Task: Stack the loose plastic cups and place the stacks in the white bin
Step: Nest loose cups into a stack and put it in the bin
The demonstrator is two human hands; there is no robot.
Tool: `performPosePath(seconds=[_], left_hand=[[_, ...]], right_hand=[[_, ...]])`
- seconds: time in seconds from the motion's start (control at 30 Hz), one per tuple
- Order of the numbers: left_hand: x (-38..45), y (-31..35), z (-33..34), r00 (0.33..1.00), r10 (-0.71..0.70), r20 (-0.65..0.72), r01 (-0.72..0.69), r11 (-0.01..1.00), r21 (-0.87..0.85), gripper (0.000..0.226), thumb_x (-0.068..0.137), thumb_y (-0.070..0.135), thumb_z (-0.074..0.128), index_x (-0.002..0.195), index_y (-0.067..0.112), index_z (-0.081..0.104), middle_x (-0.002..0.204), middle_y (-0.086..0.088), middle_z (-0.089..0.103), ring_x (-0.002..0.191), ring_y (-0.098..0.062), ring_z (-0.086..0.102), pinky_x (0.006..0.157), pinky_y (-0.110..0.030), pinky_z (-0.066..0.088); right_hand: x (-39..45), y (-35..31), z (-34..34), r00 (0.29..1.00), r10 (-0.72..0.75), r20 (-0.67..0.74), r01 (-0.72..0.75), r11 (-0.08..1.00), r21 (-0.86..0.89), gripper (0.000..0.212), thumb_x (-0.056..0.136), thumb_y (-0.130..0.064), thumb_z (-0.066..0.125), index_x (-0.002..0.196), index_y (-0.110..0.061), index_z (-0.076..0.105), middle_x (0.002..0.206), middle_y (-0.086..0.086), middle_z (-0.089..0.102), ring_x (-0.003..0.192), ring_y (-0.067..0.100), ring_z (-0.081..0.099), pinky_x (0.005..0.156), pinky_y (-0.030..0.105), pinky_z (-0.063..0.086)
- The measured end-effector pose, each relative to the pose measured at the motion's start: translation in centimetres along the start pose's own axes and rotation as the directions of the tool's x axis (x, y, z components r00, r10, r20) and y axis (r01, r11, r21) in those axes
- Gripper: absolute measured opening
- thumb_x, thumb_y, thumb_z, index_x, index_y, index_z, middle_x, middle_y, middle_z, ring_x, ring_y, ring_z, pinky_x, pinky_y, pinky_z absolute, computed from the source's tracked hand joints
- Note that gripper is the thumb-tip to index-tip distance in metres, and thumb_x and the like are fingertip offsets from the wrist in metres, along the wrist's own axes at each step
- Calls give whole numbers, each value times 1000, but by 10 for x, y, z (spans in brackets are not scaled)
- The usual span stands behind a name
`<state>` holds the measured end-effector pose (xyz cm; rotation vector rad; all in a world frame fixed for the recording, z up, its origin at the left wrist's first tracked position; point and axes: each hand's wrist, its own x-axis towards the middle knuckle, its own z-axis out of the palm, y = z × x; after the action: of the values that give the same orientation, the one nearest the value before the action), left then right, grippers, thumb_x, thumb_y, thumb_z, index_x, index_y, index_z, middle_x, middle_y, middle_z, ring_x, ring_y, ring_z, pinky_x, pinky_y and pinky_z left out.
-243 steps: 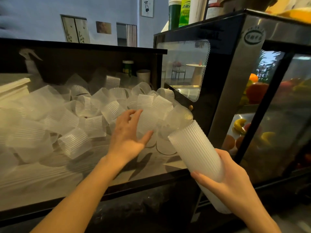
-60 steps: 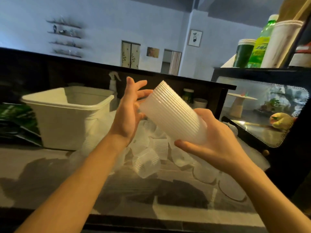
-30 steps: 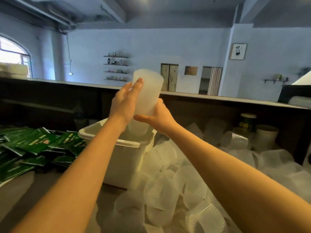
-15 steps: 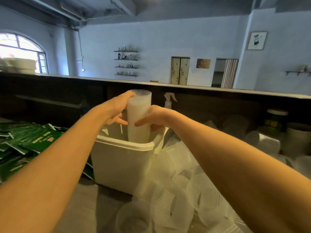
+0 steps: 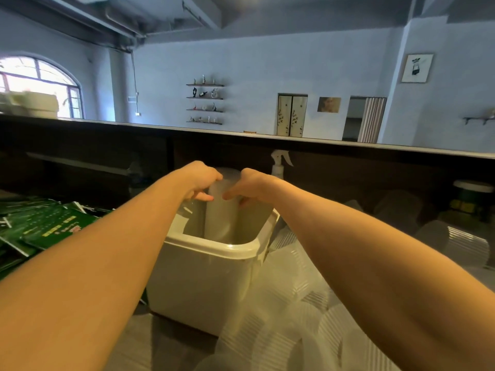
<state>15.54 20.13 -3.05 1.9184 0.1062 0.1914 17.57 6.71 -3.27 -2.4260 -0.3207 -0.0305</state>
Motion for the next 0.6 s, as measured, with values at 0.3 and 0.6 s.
performPosePath(seconds=[0.3,0.6], left_hand=[[3,-11,0,999,-37,2,36,987,-156,46,102,9,45,148,12,36,152,-13,35,120,-26,52,93,-38,51],[-8,-5,-5,998,-35,-52,27,991,-133,44,101,4,44,144,12,39,147,-10,42,121,-23,49,76,-30,47]], right_hand=[[15,5,8,1000,1,-17,-1,1000,-29,39,91,-10,64,127,-5,49,115,13,60,104,29,64,82,32,57],[9,6,5,999,-36,16,38,986,-165,47,91,-19,65,132,-8,46,125,13,55,113,28,57,97,41,52]])
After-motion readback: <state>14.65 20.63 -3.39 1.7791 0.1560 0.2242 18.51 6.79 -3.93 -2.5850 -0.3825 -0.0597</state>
